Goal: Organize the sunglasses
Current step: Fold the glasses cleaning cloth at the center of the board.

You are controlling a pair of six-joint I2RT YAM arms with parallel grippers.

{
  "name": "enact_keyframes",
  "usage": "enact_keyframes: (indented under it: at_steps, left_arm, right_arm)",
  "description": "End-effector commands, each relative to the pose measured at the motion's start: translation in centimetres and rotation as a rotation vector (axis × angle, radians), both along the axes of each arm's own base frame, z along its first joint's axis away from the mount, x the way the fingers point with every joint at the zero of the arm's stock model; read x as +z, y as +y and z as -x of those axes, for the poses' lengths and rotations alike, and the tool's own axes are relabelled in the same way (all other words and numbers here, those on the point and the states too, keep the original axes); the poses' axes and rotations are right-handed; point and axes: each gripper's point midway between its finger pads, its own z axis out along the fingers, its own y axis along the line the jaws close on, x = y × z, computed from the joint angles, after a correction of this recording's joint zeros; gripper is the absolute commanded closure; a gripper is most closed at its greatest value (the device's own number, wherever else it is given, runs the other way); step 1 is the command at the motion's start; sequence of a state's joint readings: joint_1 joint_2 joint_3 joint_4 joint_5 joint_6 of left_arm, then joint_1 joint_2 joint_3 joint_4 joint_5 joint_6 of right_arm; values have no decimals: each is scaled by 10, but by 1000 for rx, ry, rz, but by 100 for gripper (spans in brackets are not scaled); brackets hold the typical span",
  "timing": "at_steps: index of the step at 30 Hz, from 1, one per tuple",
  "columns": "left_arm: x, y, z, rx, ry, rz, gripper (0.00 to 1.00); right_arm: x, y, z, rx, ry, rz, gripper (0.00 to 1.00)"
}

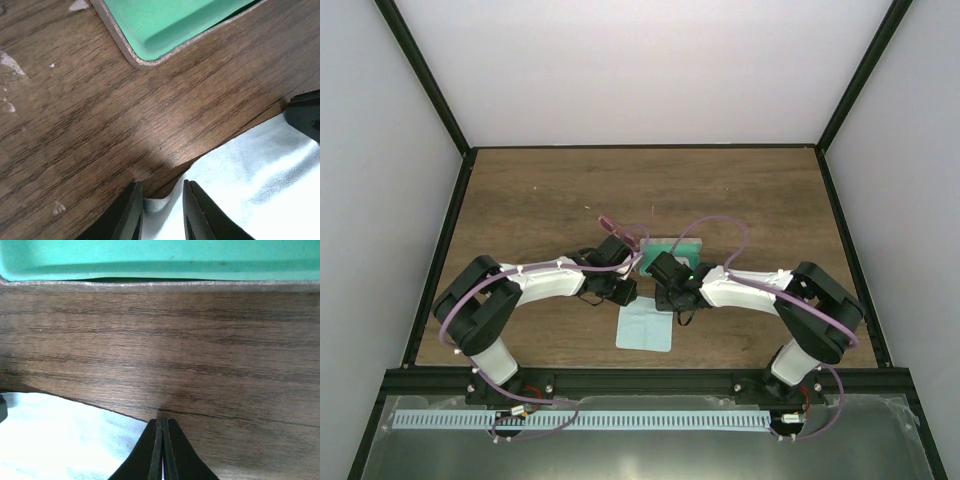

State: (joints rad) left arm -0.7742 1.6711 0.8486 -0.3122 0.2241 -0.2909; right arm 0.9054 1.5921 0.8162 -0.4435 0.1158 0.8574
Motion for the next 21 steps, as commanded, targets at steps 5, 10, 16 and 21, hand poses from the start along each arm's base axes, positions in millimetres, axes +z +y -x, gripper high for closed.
enact_keyframes:
  at_steps: [5, 10, 16, 21]
  left_arm:
    - [-16, 18, 9, 18, 30, -87, 79]
    - [-14, 19, 5, 32, 14, -99, 77]
    - [-14, 22, 3, 55, 9, -102, 88]
    - [-12, 19, 2, 54, 11, -89, 96]
  right_arm:
    - [-3, -2, 4, -3, 23, 24, 99]
    - [-4, -1, 4, -4, 25, 20, 99]
    - [-5, -2, 5, -5, 27, 19, 99]
    - [-6, -1, 5, -4, 30, 18, 99]
